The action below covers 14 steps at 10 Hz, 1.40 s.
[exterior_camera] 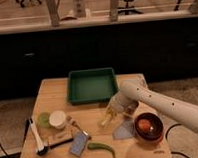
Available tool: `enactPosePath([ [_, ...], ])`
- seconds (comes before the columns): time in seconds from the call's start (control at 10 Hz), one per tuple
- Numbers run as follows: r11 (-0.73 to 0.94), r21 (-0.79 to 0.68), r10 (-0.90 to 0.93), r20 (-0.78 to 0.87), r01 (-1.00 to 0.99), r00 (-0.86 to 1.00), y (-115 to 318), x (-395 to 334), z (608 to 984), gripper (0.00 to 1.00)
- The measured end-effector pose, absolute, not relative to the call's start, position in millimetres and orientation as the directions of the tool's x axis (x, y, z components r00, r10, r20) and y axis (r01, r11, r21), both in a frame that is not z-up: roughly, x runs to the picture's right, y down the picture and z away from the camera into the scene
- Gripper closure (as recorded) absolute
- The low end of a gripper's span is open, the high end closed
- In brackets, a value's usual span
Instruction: Place banana in table surface
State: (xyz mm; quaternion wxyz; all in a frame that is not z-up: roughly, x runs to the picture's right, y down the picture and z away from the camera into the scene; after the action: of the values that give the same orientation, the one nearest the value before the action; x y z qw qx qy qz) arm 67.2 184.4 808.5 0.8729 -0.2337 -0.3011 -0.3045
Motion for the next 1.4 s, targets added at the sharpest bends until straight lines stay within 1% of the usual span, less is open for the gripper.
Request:
enactPosePath([
  [0.1,0.702,-0.229,-0.389,0.669,0.674,0.633,185.5,68.3,808.6,0.32],
  [0.2,0.7,-0.231,-0.389,0.671,0.676,0.632,186.1,67.9,809.0,0.25],
  [0.3,0.697,-0.231,-0.39,0.673,0.679,0.629,186.5,66.8,809.4,0.21],
  [1.0,0.687,-0.235,-0.387,0.683,0.688,0.619,185.2,69.0,810.7,0.2],
  [1.4,0.691,-0.211,-0.398,0.687,0.691,0.608,182.2,71.8,808.5,0.2],
])
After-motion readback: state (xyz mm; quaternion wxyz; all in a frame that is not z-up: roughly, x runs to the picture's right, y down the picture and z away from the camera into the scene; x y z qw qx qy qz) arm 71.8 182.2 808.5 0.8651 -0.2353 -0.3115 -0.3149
